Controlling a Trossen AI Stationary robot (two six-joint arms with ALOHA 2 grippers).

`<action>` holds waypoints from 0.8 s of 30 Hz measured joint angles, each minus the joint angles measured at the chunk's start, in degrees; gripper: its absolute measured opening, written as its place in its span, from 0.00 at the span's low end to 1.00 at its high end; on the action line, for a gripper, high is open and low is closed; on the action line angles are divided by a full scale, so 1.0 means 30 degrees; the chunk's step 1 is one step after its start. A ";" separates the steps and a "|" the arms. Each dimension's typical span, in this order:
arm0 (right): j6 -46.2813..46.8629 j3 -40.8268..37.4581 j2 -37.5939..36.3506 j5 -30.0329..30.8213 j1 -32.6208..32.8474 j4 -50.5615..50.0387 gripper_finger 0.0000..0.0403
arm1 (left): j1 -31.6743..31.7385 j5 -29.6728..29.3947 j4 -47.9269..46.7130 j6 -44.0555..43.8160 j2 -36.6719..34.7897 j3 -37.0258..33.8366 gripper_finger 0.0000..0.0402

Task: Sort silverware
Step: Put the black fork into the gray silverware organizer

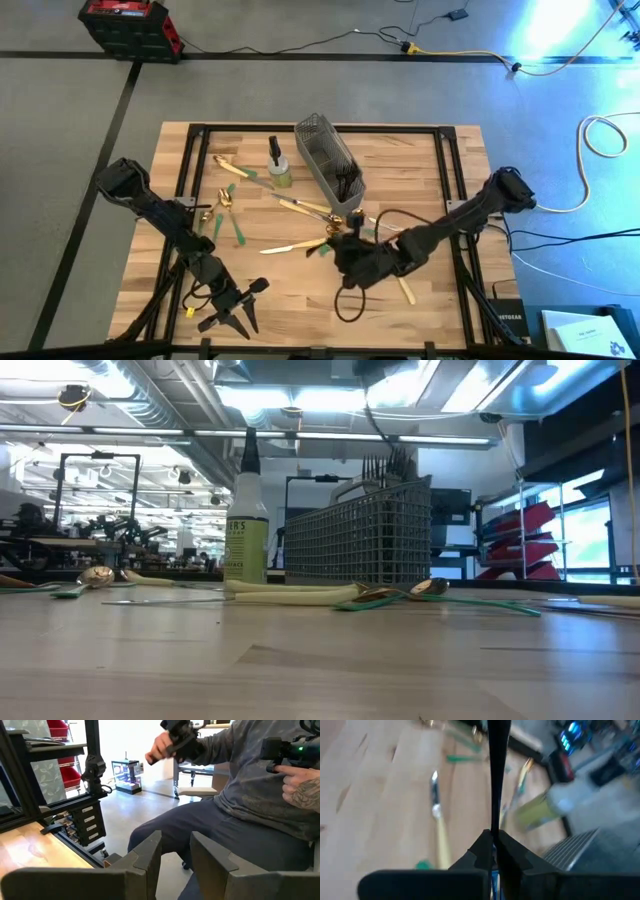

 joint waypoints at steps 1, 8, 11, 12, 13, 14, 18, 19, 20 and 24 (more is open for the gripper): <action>-0.1019 0.0459 0.0000 0.0030 -0.0066 -0.0021 0.00 | 0.0000 0.0000 -0.0007 0.0000 0.0000 0.0000 0.22; -0.8175 0.3789 0.0000 0.2236 -0.0668 -0.1784 0.00 | 0.0000 0.0000 -0.0011 -0.0044 0.0000 0.0000 0.22; -0.9900 0.4898 0.0000 0.3129 -0.1316 -0.3445 0.00 | 0.0000 0.0000 -0.0011 -0.0064 0.0000 0.0000 0.22; -1.0425 0.5161 0.0000 0.3278 -0.1563 -0.3942 0.00 | 0.0000 0.0000 -0.0005 -0.0084 0.0000 0.0000 0.22; -1.1069 0.5351 0.0000 0.3513 -0.1817 -0.4533 0.00 | 0.0000 0.0000 -0.0004 -0.0117 0.0000 0.0000 0.22; -1.1718 0.5450 0.0000 0.3796 -0.2079 -0.5129 0.00 | 0.0000 0.0000 -0.0004 -0.0117 0.0000 0.0000 0.22; -1.5070 0.5472 0.0016 0.5439 -0.2892 -0.6384 0.00 | 0.0016 0.0003 -0.0006 -0.0093 0.0000 0.0000 0.22; -1.6148 0.5483 0.0105 0.6064 -0.2984 -0.6368 0.00 | 0.0048 0.0002 -0.0006 -0.0022 0.0000 0.0000 0.22; -1.7414 0.5501 0.0165 0.6837 -0.3050 -0.6334 0.00 | 0.0071 0.0005 -0.0018 0.0007 0.0000 0.0000 0.22; -2.0705 0.5501 0.0562 0.8323 -0.2996 -0.6920 0.00 | 0.0350 0.0000 -0.0135 0.0153 0.0000 0.0000 0.22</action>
